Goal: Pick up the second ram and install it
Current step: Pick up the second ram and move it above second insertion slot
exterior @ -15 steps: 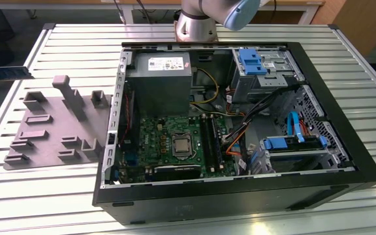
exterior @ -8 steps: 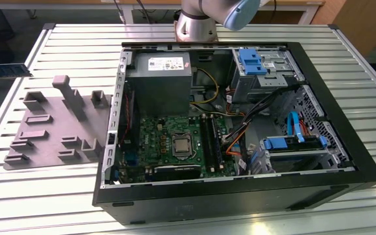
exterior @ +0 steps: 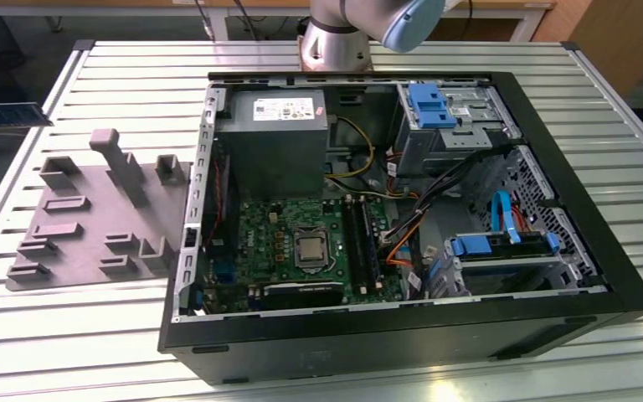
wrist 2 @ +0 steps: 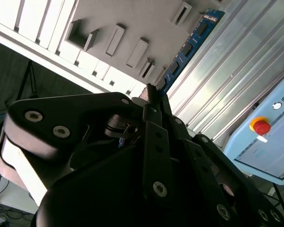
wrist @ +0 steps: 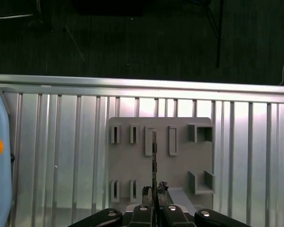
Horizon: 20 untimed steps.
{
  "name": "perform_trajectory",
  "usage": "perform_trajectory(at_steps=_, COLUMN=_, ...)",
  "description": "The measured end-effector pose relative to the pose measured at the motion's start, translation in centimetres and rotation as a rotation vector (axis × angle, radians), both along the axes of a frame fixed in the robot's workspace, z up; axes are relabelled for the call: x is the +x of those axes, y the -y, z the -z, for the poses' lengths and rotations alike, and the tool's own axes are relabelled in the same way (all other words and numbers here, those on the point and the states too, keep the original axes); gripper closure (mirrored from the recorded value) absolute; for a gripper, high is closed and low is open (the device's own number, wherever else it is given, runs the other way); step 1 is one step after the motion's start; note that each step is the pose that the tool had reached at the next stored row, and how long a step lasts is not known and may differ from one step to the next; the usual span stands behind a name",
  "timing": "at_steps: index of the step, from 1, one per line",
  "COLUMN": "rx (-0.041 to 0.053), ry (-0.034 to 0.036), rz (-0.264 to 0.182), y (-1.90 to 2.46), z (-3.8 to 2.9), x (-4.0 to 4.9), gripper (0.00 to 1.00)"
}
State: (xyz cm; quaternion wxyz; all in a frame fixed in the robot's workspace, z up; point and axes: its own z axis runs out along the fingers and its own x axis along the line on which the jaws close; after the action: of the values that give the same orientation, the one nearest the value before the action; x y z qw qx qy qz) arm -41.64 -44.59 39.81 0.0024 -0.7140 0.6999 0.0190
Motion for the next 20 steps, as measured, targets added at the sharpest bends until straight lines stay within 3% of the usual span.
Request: perform_trajectory(at_steps=20, rx=-0.0006, ry=0.0009, rz=0.002, y=-0.22, z=-1.39, x=-0.03, gripper=0.86)
